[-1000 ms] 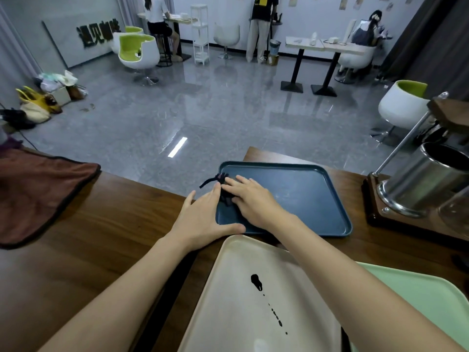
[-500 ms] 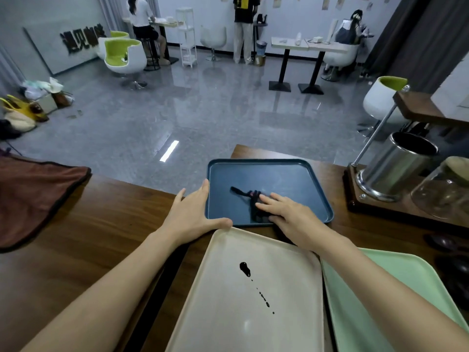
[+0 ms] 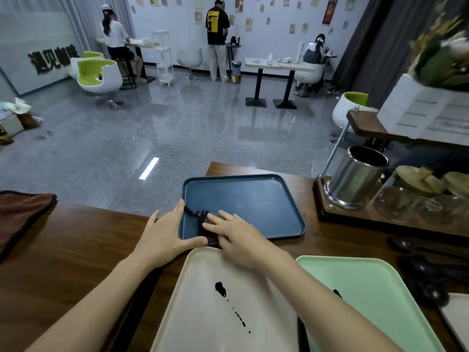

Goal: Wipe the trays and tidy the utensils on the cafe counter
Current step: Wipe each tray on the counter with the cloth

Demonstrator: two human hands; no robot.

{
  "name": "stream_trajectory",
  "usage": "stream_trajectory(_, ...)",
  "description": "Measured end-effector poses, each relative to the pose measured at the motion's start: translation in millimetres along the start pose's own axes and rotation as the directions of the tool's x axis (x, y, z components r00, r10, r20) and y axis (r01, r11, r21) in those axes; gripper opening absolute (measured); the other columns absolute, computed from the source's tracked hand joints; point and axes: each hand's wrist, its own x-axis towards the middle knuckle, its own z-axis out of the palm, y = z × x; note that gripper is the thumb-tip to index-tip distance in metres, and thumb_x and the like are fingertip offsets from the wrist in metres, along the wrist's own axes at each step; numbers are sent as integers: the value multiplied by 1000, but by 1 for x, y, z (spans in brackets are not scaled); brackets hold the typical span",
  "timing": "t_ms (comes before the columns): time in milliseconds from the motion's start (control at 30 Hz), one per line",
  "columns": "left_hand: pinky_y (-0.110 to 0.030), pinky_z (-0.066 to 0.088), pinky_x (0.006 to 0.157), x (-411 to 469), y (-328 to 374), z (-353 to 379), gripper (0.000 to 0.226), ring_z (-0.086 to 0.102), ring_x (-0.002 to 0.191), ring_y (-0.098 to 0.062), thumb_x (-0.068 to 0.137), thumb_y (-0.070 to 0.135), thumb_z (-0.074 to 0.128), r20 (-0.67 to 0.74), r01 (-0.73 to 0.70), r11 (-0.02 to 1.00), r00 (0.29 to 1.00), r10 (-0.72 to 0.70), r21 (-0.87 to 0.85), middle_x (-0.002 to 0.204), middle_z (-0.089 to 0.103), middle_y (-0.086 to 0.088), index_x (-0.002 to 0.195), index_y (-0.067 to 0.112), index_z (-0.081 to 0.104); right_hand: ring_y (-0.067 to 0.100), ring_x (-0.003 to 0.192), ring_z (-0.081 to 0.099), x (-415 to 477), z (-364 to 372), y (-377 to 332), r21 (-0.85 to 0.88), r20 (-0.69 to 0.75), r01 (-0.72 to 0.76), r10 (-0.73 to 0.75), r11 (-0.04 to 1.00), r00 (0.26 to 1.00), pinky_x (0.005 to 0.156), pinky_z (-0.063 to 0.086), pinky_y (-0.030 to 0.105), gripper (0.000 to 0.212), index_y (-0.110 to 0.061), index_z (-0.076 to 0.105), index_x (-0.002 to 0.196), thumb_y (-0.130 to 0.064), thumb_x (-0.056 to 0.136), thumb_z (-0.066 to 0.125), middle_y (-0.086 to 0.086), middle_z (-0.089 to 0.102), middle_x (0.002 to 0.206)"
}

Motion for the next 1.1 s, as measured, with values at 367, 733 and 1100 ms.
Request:
stream_trajectory(367,-47,-3,127,2,-3,3,107,18,154,-7,67,105,22,62,-5,997,998,1,75,170,12,4,158,50,13,19,150,23,-45,-39,98,-120,-129,-333,318,935,939,115,25,34,49,-30,34,155,-23,108,42,-10,24,165)
stream_trajectory(733,-50,-1,126,0,0,2,116,14,154,-4,66,104,25,54,-4,998,999,1,58,170,15,5,161,43,0,26,152,20,60,-32,67,-128,-180,-324,299,937,937,114,27,39,48,-23,35,155,-18,107,40,-2,22,166)
stream_trajectory(1100,-53,10,125,-3,7,-3,115,41,141,-5,70,97,44,-27,-26,999,999,25,-47,156,44,14,161,34,10,13,150,23,33,-1,16,-22,-75,-43,42,999,996,115,32,37,47,-34,43,150,-22,105,46,-21,28,161)
